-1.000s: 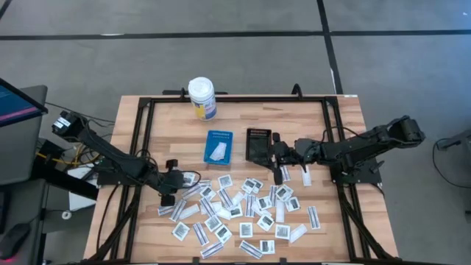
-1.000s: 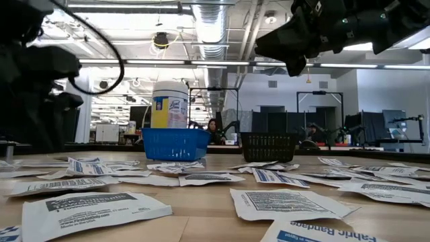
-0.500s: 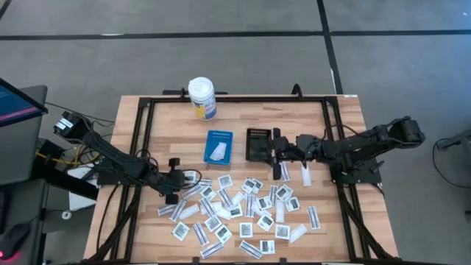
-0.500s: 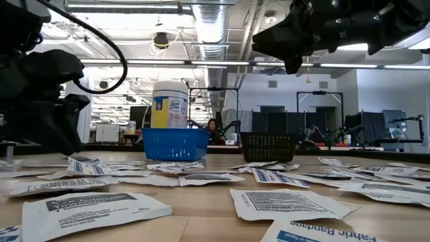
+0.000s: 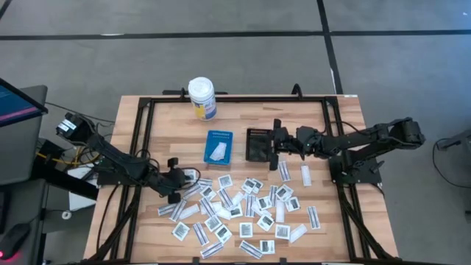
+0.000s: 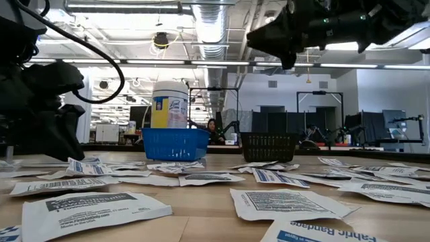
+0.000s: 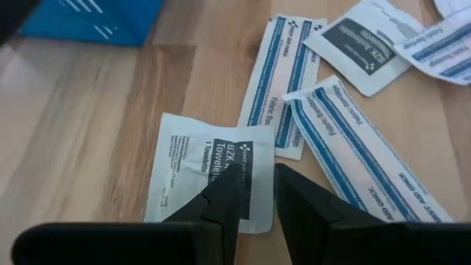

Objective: Pick & Place First Aid Supplies

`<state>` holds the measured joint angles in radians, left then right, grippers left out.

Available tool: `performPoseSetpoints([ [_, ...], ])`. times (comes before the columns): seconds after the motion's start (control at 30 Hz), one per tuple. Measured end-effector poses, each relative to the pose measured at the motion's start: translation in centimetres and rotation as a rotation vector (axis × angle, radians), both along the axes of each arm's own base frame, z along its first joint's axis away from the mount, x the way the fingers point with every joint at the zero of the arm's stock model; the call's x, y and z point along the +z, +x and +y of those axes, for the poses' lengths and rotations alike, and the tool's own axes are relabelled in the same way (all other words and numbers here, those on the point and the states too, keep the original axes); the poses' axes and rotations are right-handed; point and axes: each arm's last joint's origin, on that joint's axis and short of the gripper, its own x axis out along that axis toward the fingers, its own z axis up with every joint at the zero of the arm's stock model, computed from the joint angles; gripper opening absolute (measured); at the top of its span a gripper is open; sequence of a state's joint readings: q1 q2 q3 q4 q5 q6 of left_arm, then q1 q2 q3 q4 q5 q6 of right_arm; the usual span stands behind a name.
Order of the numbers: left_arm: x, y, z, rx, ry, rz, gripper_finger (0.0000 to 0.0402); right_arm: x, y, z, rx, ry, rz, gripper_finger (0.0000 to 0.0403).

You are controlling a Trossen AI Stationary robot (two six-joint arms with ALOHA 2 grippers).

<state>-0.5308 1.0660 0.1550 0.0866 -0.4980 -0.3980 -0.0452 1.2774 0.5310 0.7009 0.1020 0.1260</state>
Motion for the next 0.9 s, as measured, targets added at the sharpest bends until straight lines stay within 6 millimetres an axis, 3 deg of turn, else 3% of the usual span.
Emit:
performPoseSetpoints([
  [0.23,0.1,0.1,-0.1,-0.014,-0.033,-0.019,0.0009,1.4,0.6,0.9,0.035,-0.055,-0.028,0.0102],
  [0.9,2.9,1.8,-1.0,-0.062,-0.083,-0.345,0.0005,1.6,0.7,2.1,0.082,-0.057,-0.036,0.0102],
])
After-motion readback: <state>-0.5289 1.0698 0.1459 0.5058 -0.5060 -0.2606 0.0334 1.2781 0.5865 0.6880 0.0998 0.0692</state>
